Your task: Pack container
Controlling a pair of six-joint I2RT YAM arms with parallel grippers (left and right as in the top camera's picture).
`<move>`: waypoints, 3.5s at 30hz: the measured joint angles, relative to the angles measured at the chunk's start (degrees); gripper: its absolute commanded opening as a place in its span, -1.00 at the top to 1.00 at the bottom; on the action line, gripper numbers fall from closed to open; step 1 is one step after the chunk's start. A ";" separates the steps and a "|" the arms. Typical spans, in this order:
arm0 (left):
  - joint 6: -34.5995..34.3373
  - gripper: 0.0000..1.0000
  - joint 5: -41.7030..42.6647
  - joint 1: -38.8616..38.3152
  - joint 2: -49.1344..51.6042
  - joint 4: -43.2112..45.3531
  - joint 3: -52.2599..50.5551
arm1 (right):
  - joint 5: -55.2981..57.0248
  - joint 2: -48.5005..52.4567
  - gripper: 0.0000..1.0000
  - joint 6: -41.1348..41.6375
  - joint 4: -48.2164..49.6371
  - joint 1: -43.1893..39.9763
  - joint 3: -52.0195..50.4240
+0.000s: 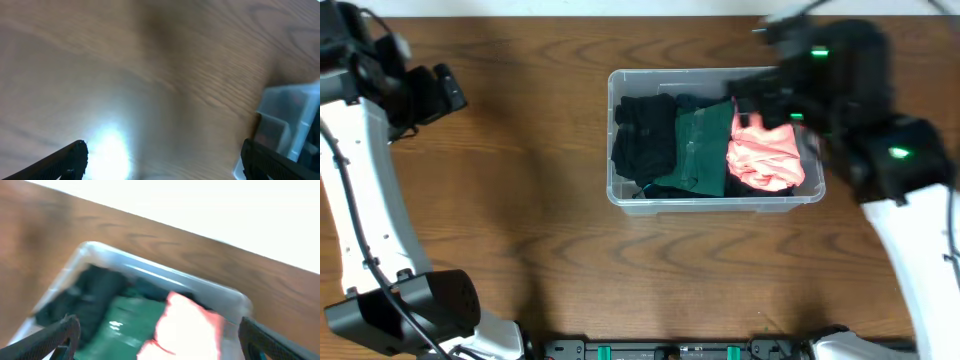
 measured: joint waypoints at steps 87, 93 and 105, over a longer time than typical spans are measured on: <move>4.98 -0.96 2.58 -11.13 -72.81 3.02 -56.54 | -5.79 -77.40 -0.99 -1.97 47.30 -15.87 -92.72; 4.98 -0.96 2.58 -11.13 -72.81 3.02 -56.54 | -5.81 -77.40 -0.99 -1.99 47.30 -15.87 -92.72; 4.98 -0.96 2.58 -12.81 -73.37 3.43 -56.81 | -5.79 -77.40 -0.99 -1.97 47.28 -15.87 -92.72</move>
